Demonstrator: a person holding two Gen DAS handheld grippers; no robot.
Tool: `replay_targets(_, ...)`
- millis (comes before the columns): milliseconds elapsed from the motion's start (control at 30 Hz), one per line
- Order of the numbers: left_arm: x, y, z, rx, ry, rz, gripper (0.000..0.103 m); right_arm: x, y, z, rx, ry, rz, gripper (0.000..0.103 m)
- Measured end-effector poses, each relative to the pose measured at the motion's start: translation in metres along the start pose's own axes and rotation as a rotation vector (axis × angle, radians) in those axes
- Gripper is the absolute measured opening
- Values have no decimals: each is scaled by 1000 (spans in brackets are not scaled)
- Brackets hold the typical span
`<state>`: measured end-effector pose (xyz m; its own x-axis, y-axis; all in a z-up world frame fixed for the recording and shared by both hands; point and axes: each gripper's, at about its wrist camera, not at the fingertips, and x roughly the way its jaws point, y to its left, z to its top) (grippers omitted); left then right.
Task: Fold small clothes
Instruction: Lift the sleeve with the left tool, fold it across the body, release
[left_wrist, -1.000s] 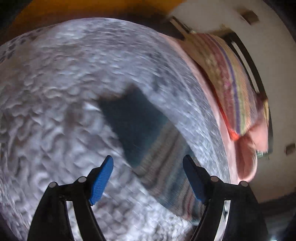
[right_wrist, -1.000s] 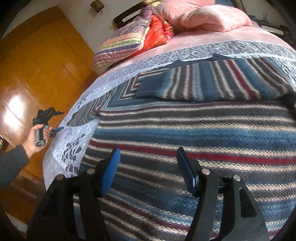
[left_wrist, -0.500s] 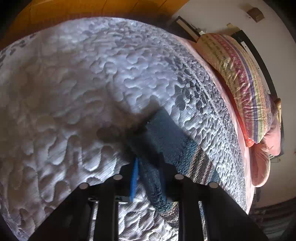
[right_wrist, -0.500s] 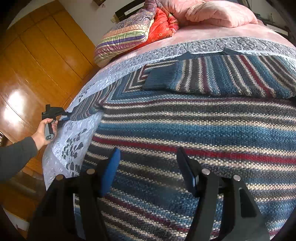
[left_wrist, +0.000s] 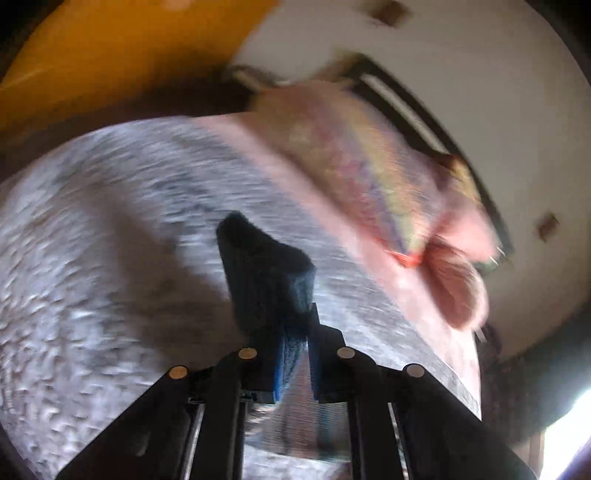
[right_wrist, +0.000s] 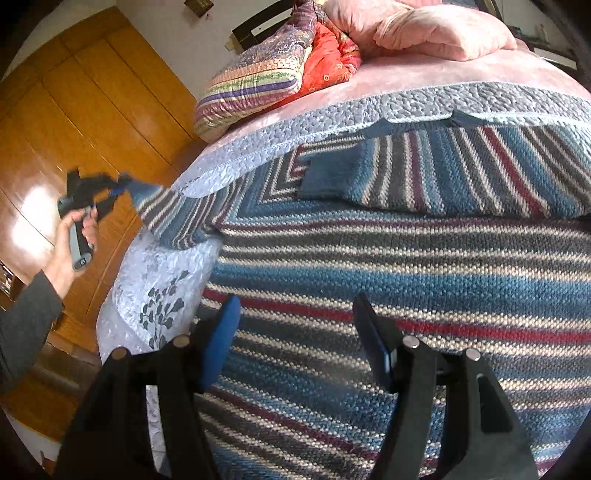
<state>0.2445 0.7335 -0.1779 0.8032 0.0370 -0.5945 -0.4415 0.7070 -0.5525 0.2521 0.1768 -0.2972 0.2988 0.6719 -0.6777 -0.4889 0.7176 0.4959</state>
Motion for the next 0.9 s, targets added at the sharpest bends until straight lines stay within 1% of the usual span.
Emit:
replay_targets(133, 15, -73, -16, 105, 37, -105, 10, -6, -1, 9, 13, -2, 13, 63)
replay_targets(233, 35, -121, -35, 179, 71, -154, 10, -7, -8, 19, 47, 8, 23, 63)
replay_targets(333, 61, -153, -61, 218, 129, -193, 10, -8, -20, 32, 89, 13, 42, 63)
replay_targets(400, 83, -171, -85, 249, 178, -203, 10, -8, -30, 42, 120, 16, 55, 64)
replay_targets(467, 98, -178, -108, 265, 220, -207, 10, -5, -40, 50, 144, 21, 62, 68)
replay_targets(567, 129, -189, -148, 304, 304, -208, 10, 1, -53, 63, 170, 37, 78, 71)
replay_targets(633, 146, -196, -173, 333, 353, -207, 10, 7, -60, 72, 201, 49, 107, 71)
replay_targets(733, 171, -205, -206, 382, 432, -200, 11, 26, -73, 93, 279, 85, 198, 72)
replay_targets(767, 180, -203, -215, 392, 465, -197, 14, 36, -79, 102, 330, 106, 253, 72)
replay_targets(800, 187, -202, -225, 396, 494, -189, 19, 46, -84, 108, 367, 128, 295, 72)
replay_targets(833, 186, -198, -228, 389, 499, -193, 21, 60, -91, 117, 421, 161, 336, 71)
replay_targets(867, 183, -195, -228, 372, 494, -200, 27, 70, -96, 123, 457, 180, 362, 68)
replay_targets(900, 179, -189, -226, 343, 482, -207, 41, 80, -101, 128, 487, 197, 387, 65)
